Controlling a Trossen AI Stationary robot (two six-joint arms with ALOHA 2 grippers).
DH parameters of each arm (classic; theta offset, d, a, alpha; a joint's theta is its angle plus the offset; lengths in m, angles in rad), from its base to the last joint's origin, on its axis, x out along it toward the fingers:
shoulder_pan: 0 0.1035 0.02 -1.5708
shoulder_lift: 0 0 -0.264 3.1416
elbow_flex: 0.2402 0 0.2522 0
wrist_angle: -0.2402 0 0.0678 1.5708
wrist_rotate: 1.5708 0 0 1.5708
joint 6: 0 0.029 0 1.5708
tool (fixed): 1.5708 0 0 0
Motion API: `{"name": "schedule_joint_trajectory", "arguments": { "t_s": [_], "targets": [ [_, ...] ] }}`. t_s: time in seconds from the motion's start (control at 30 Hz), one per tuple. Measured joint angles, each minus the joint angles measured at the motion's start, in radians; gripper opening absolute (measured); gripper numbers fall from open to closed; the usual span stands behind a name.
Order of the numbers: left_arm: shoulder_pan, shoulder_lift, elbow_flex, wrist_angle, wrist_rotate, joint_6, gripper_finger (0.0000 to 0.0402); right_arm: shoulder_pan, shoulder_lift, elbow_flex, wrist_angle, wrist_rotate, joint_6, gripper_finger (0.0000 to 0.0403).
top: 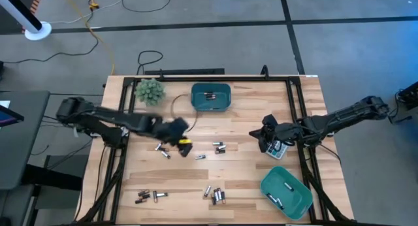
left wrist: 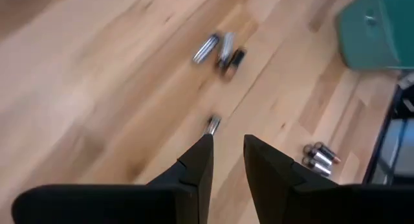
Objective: Sort batteries
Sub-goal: Put the silver battery into the green bin
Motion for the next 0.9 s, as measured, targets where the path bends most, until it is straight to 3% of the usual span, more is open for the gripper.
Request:
{"name": "schedule_joint_trajectory", "arguments": {
  "t_s": [0.2, 0.43, 0.57, 0.73, 0.9],
  "targets": [
    [-0.217, -0.111, -0.094, -0.024, -0.210, -0.259, 0.0083, 0.026, 0.000, 0.000, 0.016, 0.000, -0.035, 0.0000],
    [-0.344, -0.121, -0.108, -0.123, -0.249, -0.381, 0.0083, 0.058, 0.084, 0.062, 0.028, -0.008, -0.182, 0.0000],
    [-0.386, -0.115, -0.108, -0.129, -0.277, -0.356, 0.0083, 0.066, 0.225, 0.164, 0.000, -0.030, -0.239, 0.0000],
    [-0.414, -0.116, -0.108, -0.153, -0.290, -0.372, 0.0083, 0.026, 0.449, 0.375, -0.189, -0.116, -0.299, 0.0004],
    [-0.443, -0.116, -0.108, -0.161, -0.293, -0.367, 0.0083, -0.042, 0.681, 0.608, -0.351, -0.185, -0.363, 0.0037]
  ]
}}
